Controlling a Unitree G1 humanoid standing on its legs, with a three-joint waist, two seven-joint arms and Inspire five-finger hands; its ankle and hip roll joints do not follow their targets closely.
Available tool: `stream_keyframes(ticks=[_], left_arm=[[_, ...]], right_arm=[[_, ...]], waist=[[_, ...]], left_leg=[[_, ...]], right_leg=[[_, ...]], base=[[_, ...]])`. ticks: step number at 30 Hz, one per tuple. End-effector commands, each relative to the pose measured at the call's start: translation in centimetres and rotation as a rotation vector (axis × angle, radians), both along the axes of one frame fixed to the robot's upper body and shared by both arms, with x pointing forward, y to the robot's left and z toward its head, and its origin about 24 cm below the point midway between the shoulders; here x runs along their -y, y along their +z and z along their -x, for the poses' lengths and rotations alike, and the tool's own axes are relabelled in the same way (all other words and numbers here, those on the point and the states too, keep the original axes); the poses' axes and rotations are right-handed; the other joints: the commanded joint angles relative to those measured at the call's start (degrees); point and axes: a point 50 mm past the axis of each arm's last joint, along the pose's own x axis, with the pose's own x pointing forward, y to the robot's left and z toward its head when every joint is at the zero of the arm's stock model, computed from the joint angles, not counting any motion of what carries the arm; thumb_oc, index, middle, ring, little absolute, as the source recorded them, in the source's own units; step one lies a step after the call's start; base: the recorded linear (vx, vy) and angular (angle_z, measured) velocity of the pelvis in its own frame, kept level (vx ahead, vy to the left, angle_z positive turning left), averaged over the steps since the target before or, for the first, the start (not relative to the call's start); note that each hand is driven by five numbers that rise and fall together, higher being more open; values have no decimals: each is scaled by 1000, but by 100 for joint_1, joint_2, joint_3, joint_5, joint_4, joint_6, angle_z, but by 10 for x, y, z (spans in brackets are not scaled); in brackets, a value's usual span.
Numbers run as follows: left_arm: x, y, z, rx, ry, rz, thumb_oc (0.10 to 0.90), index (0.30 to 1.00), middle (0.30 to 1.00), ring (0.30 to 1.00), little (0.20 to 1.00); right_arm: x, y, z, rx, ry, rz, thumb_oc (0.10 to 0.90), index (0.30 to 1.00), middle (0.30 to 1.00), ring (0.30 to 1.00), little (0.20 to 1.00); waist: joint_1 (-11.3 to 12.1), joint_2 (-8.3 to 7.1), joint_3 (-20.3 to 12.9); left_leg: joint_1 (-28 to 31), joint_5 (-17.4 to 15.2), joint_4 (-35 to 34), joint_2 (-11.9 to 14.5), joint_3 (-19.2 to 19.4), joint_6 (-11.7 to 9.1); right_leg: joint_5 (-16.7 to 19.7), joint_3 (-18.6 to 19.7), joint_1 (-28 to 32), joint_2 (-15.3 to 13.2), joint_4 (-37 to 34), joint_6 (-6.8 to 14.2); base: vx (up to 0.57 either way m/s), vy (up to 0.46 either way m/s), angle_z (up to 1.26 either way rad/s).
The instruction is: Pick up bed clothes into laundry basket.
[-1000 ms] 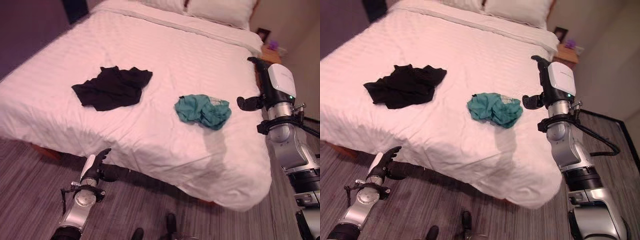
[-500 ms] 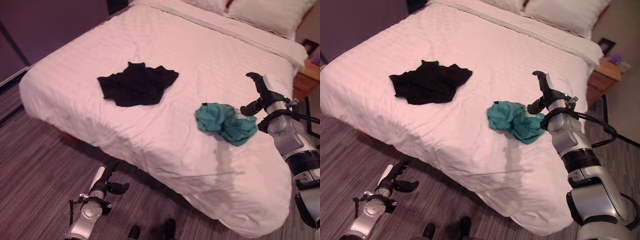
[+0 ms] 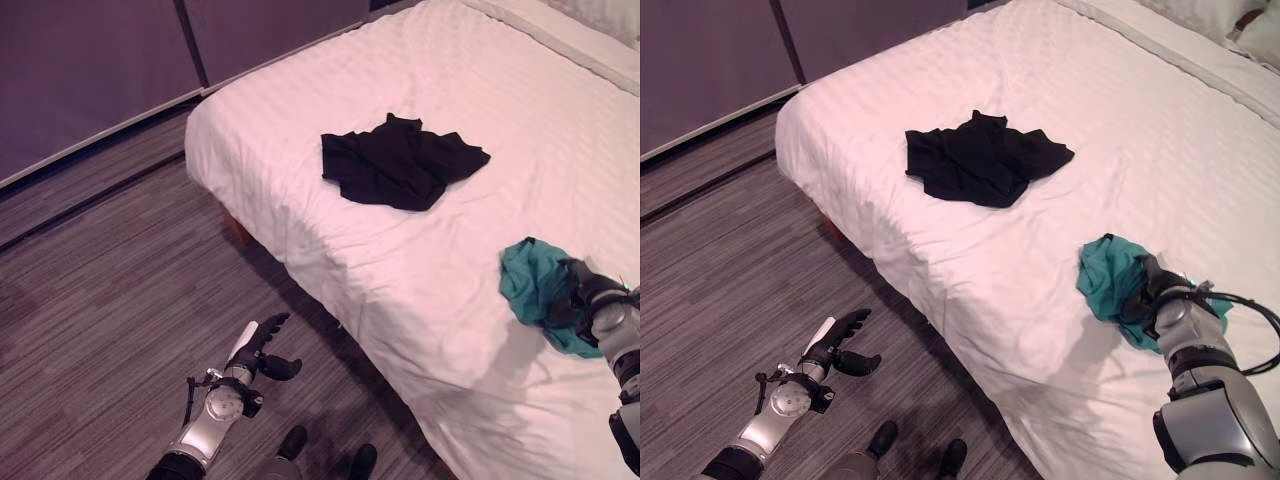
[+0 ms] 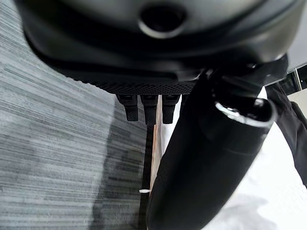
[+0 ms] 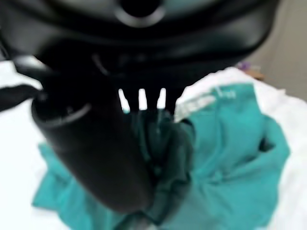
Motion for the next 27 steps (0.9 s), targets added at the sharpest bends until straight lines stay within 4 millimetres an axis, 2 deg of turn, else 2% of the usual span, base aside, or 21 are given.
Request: stream_keyframes(ticks=[1, 10, 12, 13, 14, 16, 17, 18, 19, 20, 21, 22, 23, 24, 25, 27], left_arm=[[24, 40, -34, 210, -115, 22, 800, 900, 900, 900, 900], [4, 24, -25, 150, -6, 16, 800, 900, 900, 900, 900], [-20, -10, -7, 2, 158, 27, 800, 900, 900, 900, 900], [-42, -32, 7, -104, 294, 1, 800, 900, 900, 900, 900], [-42, -32, 6, -103, 295, 2, 800, 900, 900, 900, 900], [-72, -49, 24, -212, 458, -34, 800, 900, 900, 900, 900], [-103, -53, 39, -282, 558, -102, 800, 900, 900, 900, 900], [-118, -48, 41, -285, 589, -128, 800, 900, 900, 900, 900], [-118, -48, 41, -284, 589, -128, 800, 900, 900, 900, 900], [-151, -31, 42, -254, 661, -174, 800, 900, 900, 900, 900], [-163, -19, 35, -233, 660, -210, 800, 900, 900, 900, 900], [-164, -18, 35, -231, 665, -207, 800, 900, 900, 900, 900], [-178, -1, 26, -175, 683, -231, 800, 900, 900, 900, 900], [-206, 35, 13, -74, 751, -259, 800, 900, 900, 900, 900], [-207, 35, 13, -72, 754, -258, 800, 900, 900, 900, 900], [-240, 83, 5, 47, 839, -306, 800, 900, 900, 900, 900]], right_arm=[[21, 20, 11, 18, -45, 115, 400, 300, 300, 300, 300], [14, 28, 2, 119, -40, 111, 400, 300, 300, 300, 300], [11, 28, 0, 129, -13, 105, 400, 300, 300, 300, 300], [10, 28, 0, 127, 2, 110, 400, 300, 300, 300, 300], [10, 28, 0, 128, 3, 111, 400, 300, 300, 300, 300], [8, 26, 0, 126, 13, 110, 400, 300, 300, 300, 300], [9, 22, 4, 112, 15, 112, 400, 300, 300, 300, 300], [9, 22, 4, 104, 20, 120, 400, 300, 300, 300, 300], [9, 22, 4, 104, 21, 119, 400, 300, 300, 300, 300], [9, 20, 6, 93, 34, 127, 400, 300, 300, 300, 300], [4, 35, -8, 127, 28, 139, 400, 300, 300, 300, 300], [2, 36, -10, 130, 31, 140, 400, 300, 300, 300, 300], [-5, 41, -21, 125, 19, 152, 400, 300, 300, 300, 300], [-21, 46, -38, 152, 34, 144, 400, 300, 300, 300, 300], [-22, 47, -40, 154, 36, 144, 400, 300, 300, 300, 300], [-44, 58, -60, 195, 82, 155, 400, 300, 300, 300, 300]], waist=[[133, -314, -362], [70, -254, -360], [-9, -288, -429], [-71, -304, -487], [-72, -302, -481], [-170, -307, -558], [-284, -285, -636], [-315, -272, -651], [-313, -277, -645], [-372, -227, -670], [-272, -233, -702], [-293, -226, -680], [-280, -197, -692], [-318, -112, -700], [-326, -112, -685], [-411, -7, -683]], left_leg=[[-101, -140, -2, 99, 371, -200], [-202, -132, -2, 83, 390, -201], [-142, -154, -2, 91, 450, -196], [-71, -184, -2, 104, 498, -200], [-66, -188, -2, 106, 501, -200], [32, -232, -2, 133, 572, -214], [124, -296, -2, 159, 645, -214], [163, -324, -2, 180, 680, -215], [171, -328, -2, 182, 685, -215], [251, -375, -2, 214, 749, -224], [285, -389, -2, 238, 722, -241], [295, -395, -2, 243, 727, -243], [322, -400, -2, 282, 720, -261], [351, -396, -2, 390, 779, -307], [358, -400, -2, 396, 787, -310], [423, -385, -2, 531, 945, -364]], right_leg=[[-274, 187, 68, -318, 29, 559], [-325, 173, 42, -347, 29, 557], [-339, 236, 92, -345, 29, 543], [-365, 273, 146, -342, 29, 539], [-368, 275, 151, -341, 29, 539], [-402, 317, 224, -342, 29, 542], [-426, 369, 289, -345, 29, 544], [-431, 405, 318, -343, 29, 546], [-432, 410, 322, -341, 29, 545], [-441, 481, 369, -330, 29, 538], [-458, 475, 396, -323, 29, 525], [-462, 480, 403, -319, 29, 522], [-486, 478, 426, -302, 29, 507], [-501, 526, 424, -266, 29, 471], [-500, 534, 427, -261, 29, 468], [-512, 641, 412, -197, 29, 437]], base=[[5, -11, 9], [2, 3, 9], [48, 13, -1], [45, 5, -4], [50, 8, -6], [77, 11, -6], [103, 5, -8], [74, 3, -10], [41, -18, -21], [37, -46, -23], [37, -48, -21], [18, -60, -11], [-24, -87, -10], [-26, -87, -12], [-32, -89, -17], [-15, -90, -14]])
